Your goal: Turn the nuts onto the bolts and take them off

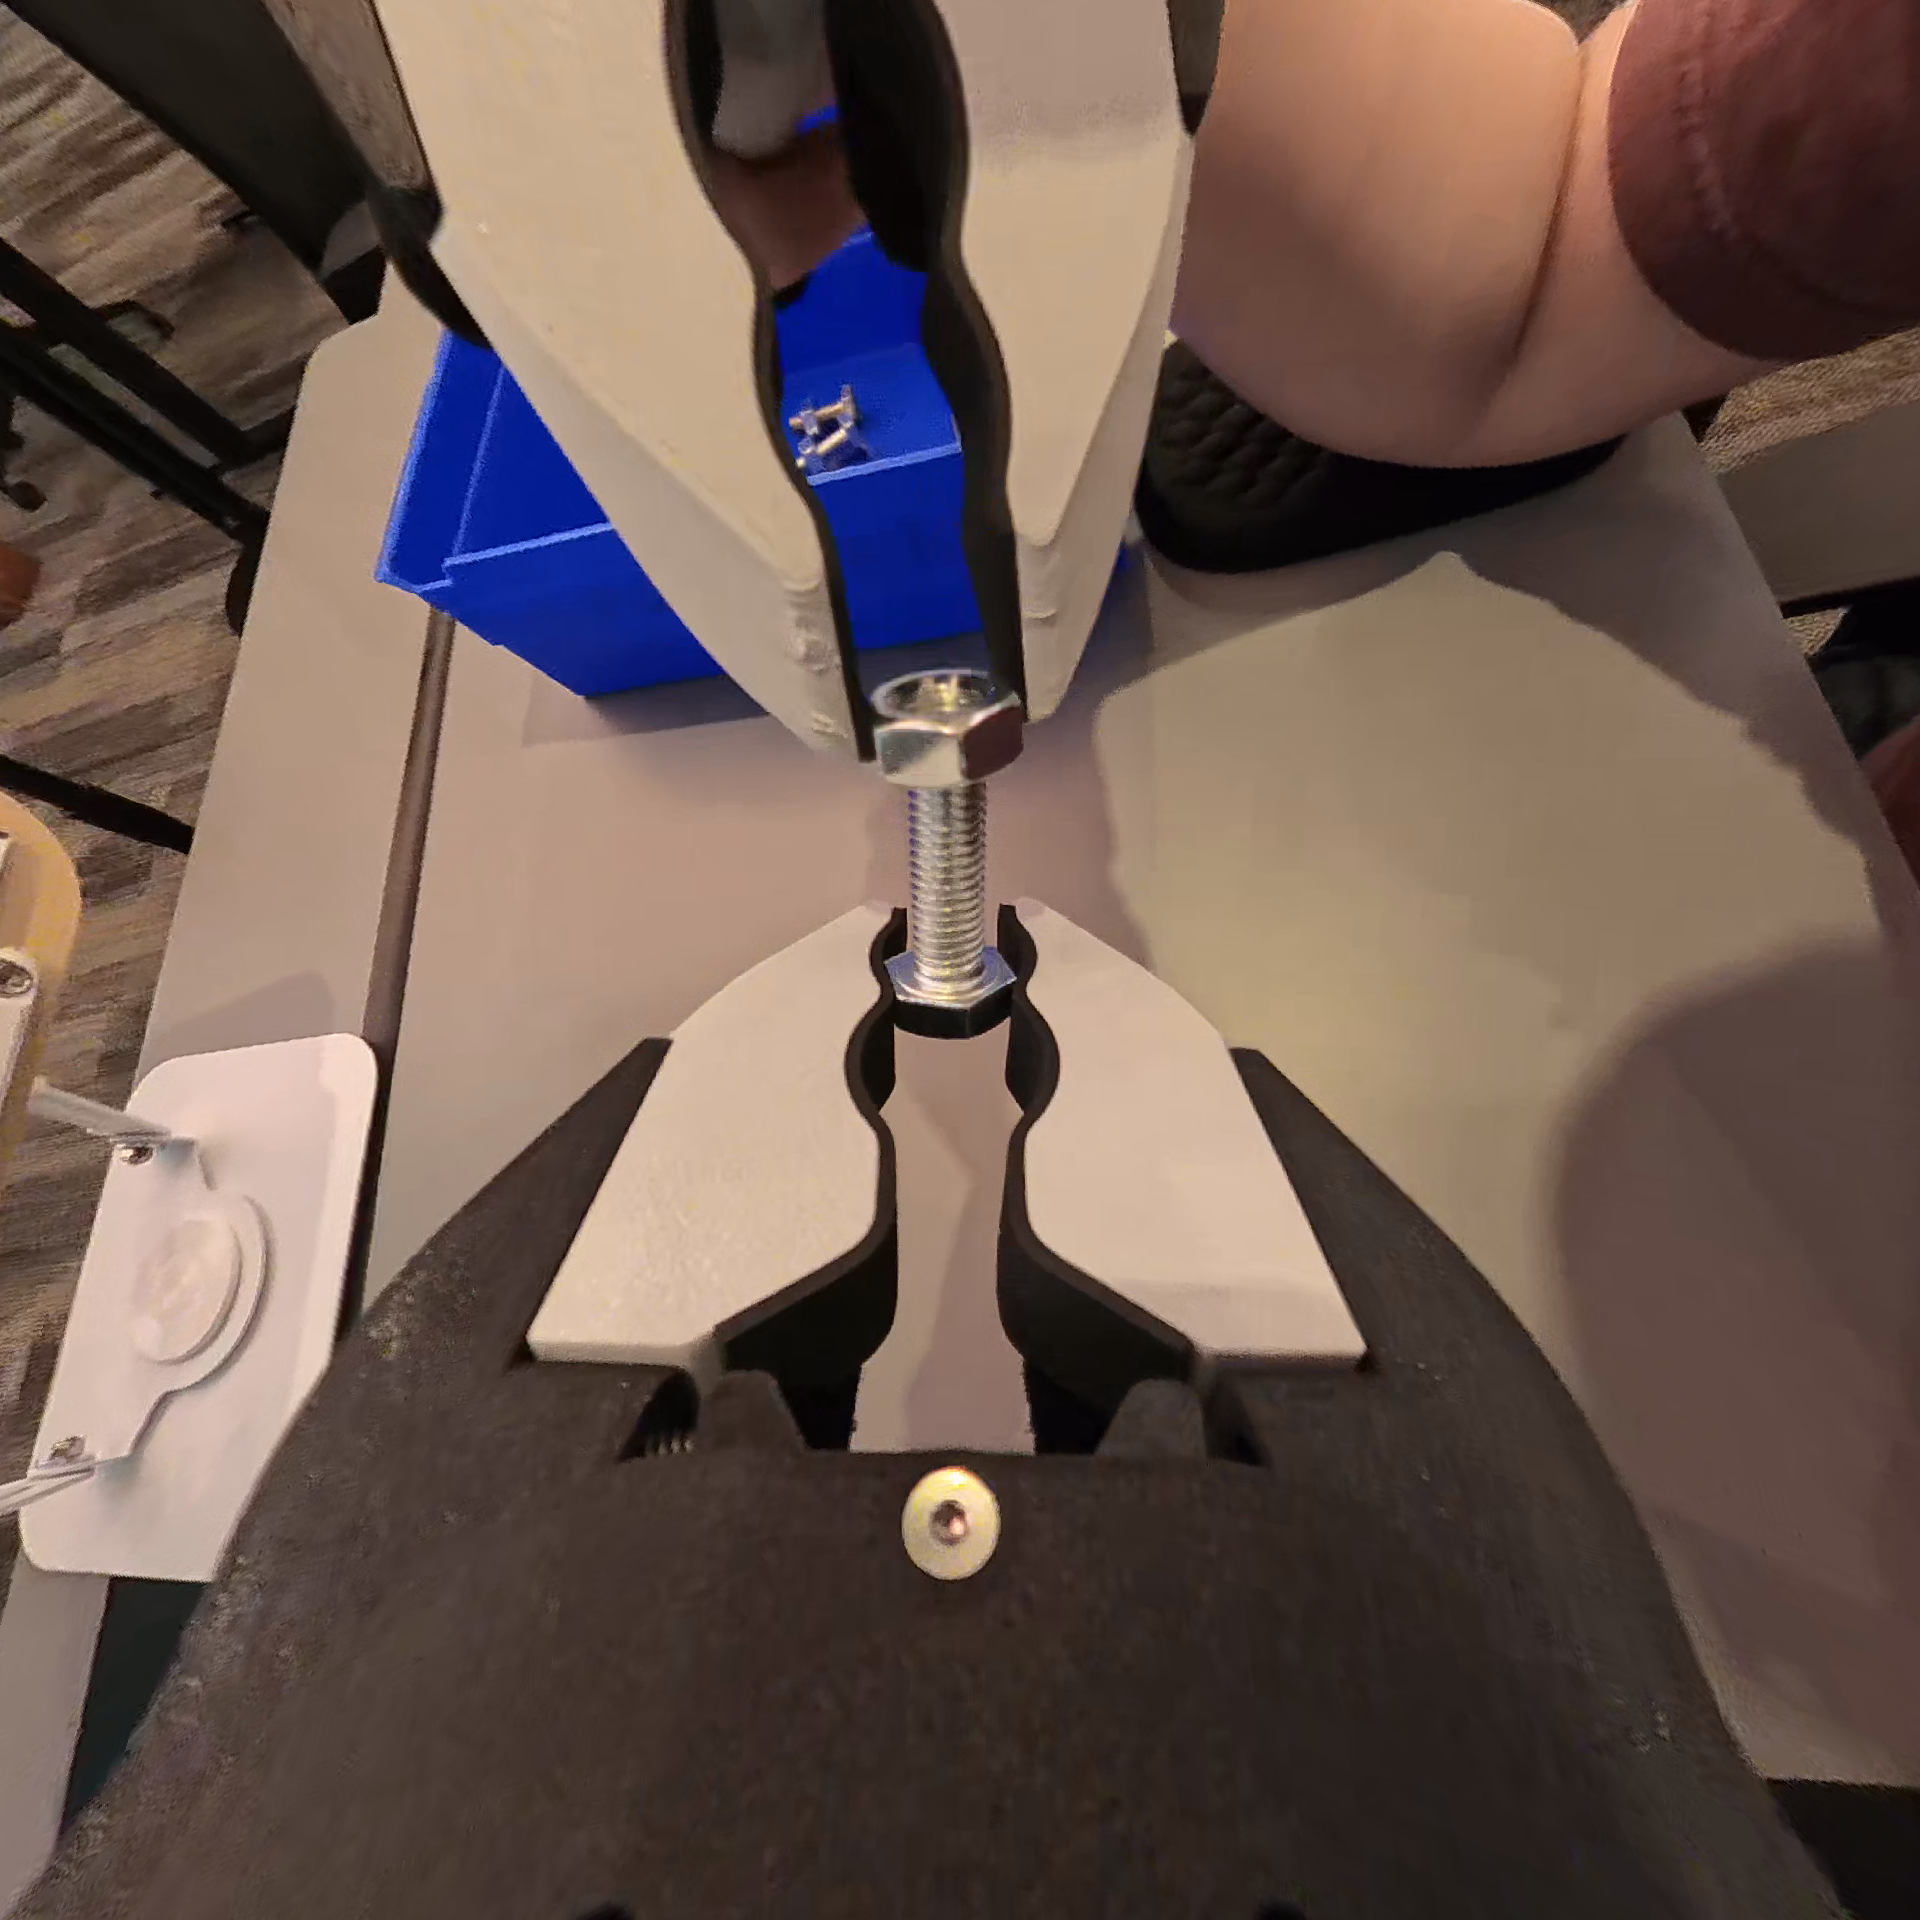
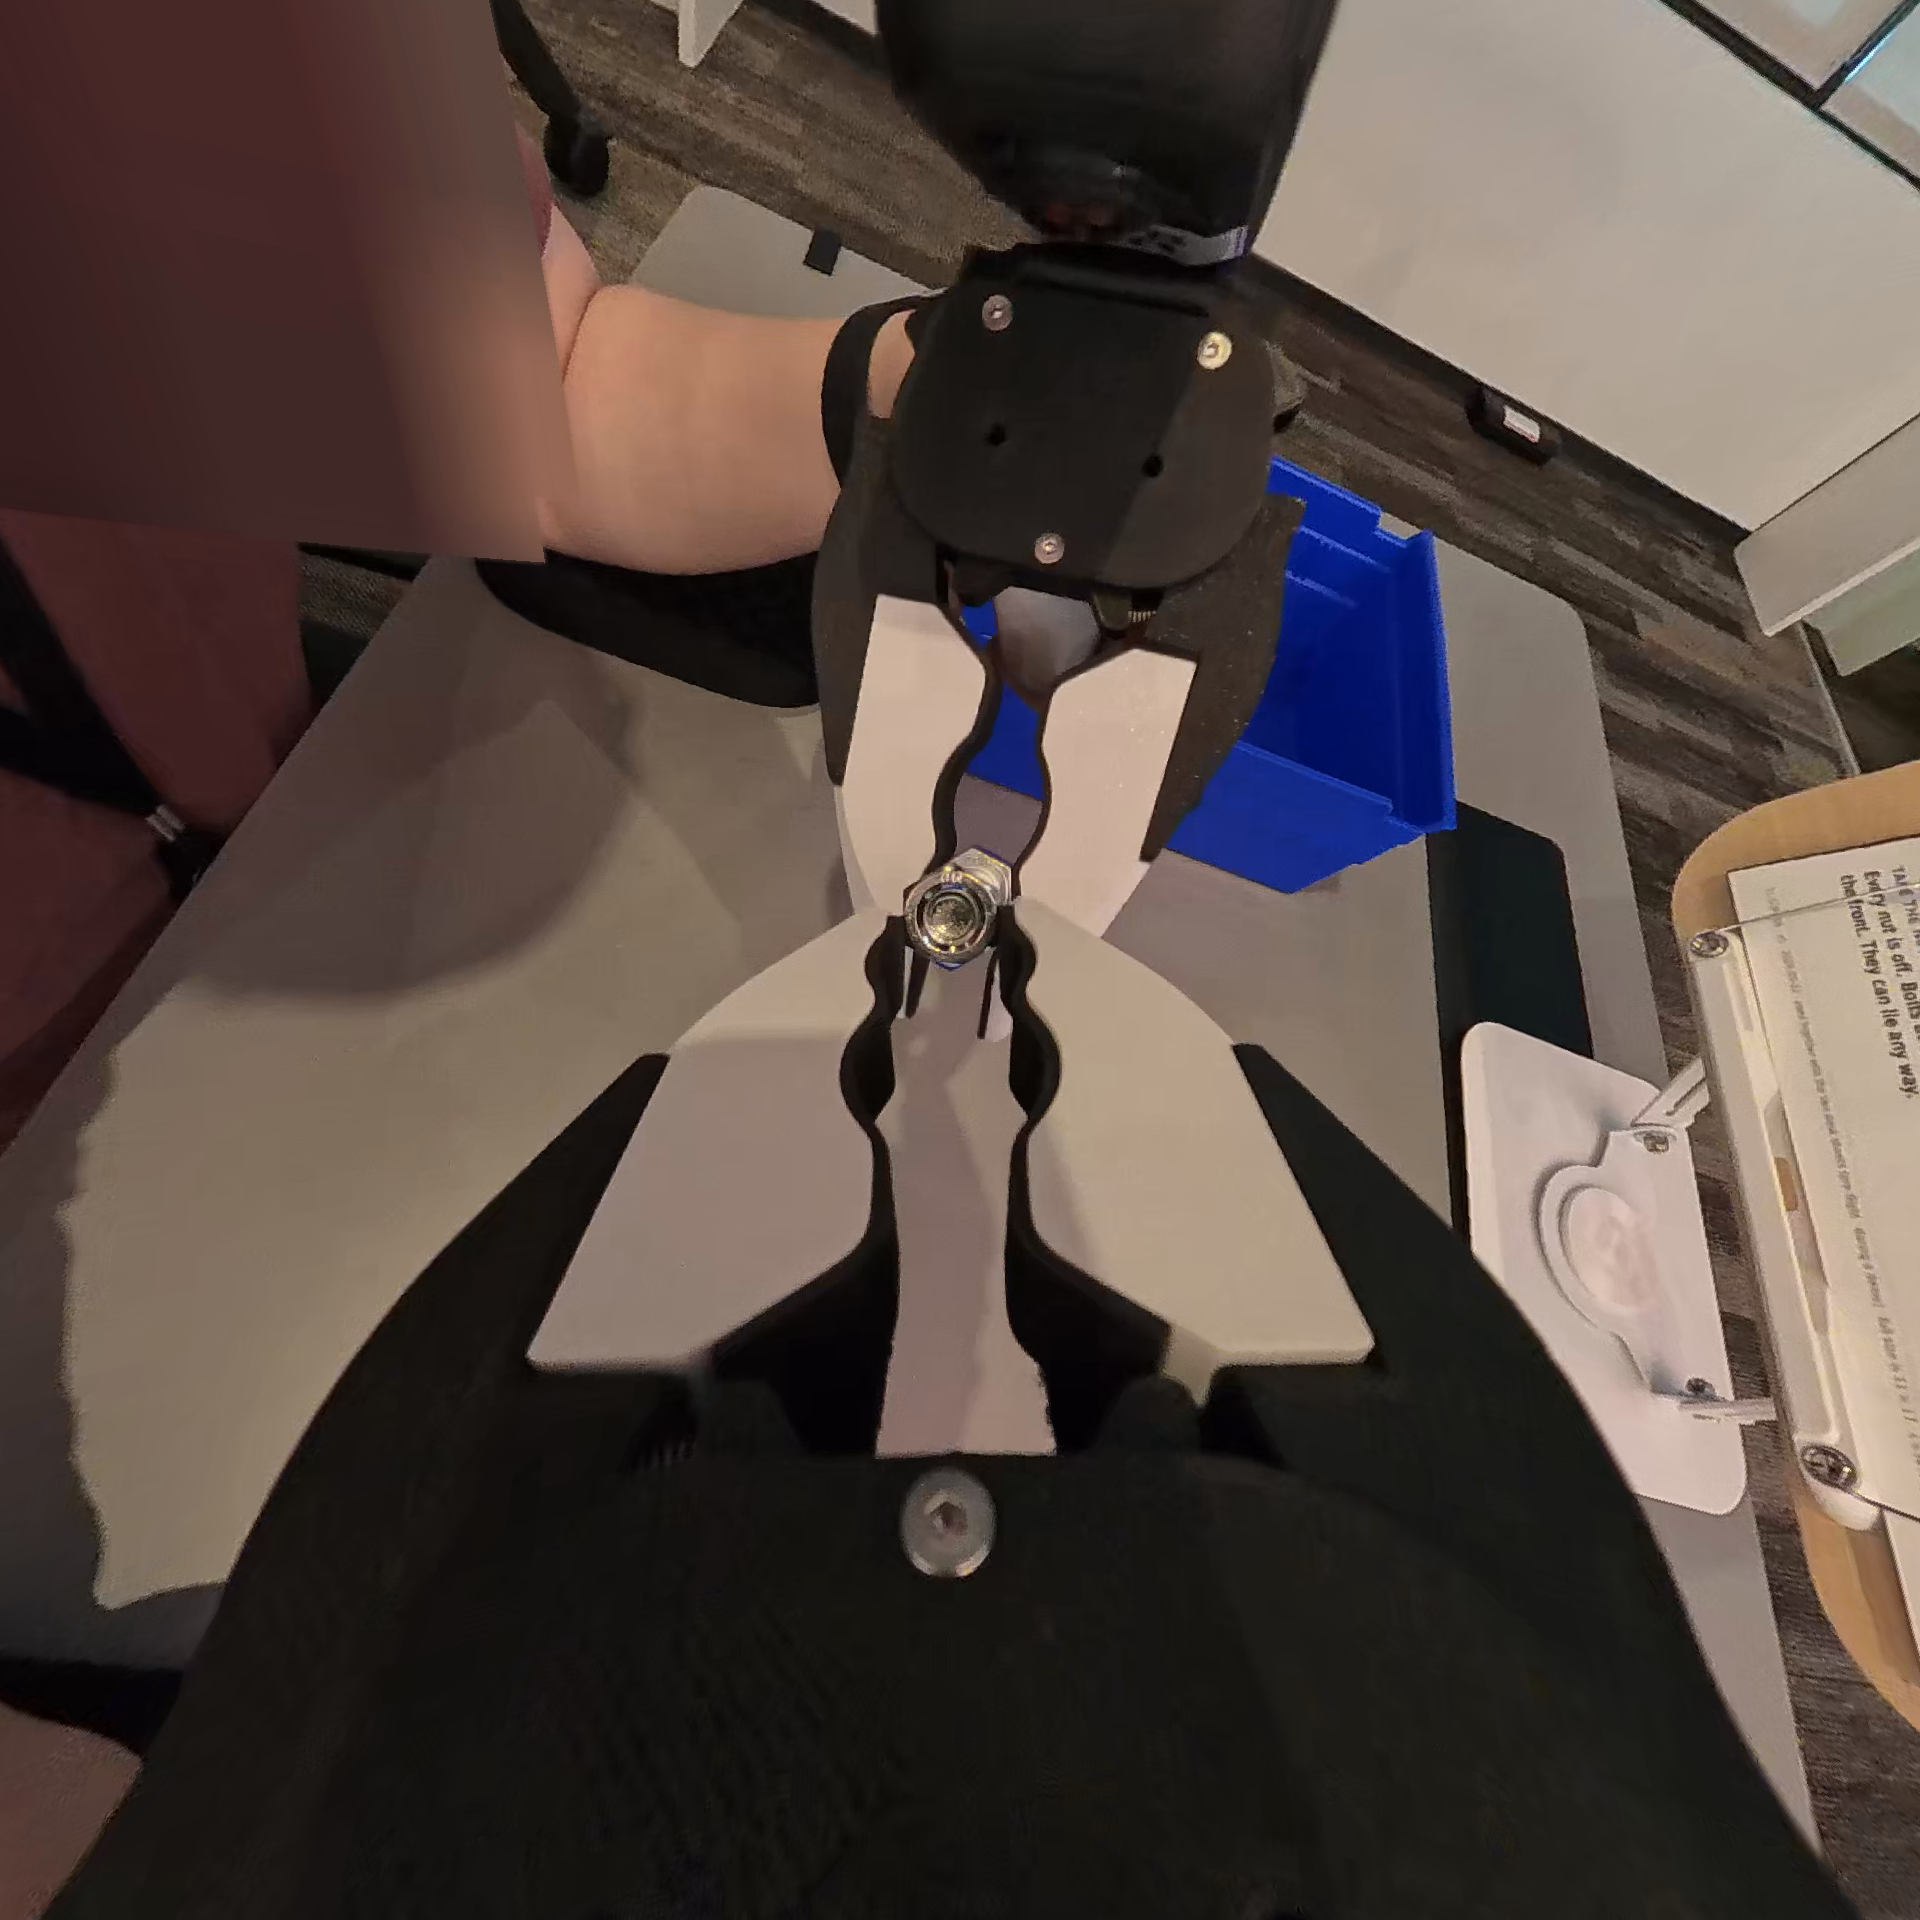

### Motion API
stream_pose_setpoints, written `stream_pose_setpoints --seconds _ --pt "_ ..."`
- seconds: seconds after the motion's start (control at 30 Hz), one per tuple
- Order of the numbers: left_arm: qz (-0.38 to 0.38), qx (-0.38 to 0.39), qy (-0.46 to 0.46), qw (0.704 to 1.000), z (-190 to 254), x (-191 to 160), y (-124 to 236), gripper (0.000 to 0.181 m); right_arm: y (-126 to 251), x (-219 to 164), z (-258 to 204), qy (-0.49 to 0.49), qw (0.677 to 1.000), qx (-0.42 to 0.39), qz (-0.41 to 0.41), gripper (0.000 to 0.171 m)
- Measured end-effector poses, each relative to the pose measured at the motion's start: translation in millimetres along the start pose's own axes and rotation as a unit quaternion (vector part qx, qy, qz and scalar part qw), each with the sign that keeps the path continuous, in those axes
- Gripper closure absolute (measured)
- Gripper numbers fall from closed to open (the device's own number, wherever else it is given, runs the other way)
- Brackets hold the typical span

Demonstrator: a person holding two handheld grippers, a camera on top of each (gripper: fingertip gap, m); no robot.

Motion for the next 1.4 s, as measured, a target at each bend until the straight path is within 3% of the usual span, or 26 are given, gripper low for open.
stream_pose_setpoints --seconds 0.13,0.43,0.67,1.0,1.2,1.4 --pt "0.028 -0.005 0.01 1.0 0 8 3 0.165 1 8 0 -0.002 1.0 -0.002 0.022 0.153" --pt "0.071 -0.129 0.031 0.989 36 19 4 0.165 -2 17 -25 0.085 0.995 0.037 0.023 0.153" --pt "0.034 0.015 0.041 0.998 -9 9 8 0.165 0 9 16 -0.088 0.994 -0.07 0.002 0.153" --pt "-0.026 0.181 0.068 0.981 -50 -1 22 0.165 -1 5 53 -0.256 0.946 -0.192 0.047 0.153" --pt "-0.054 0.236 0.042 0.969 -59 -2 28 0.165 -1 5 58 -0.283 0.935 -0.205 0.067 0.153" --pt "-0.033 0.236 0.05 0.97 -60 3 29 0.165 0 10 59 -0.263 0.938 -0.213 0.072 0.153"
Point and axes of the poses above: each gripper's, where its closed fingertips meet, y back along the fingers, x out of its top, z = x × y across the jaws, the point moved 1 cm from there along y, back along the fingers, and after that the axes turned 13 degrees about z, right-handed, at the moved point
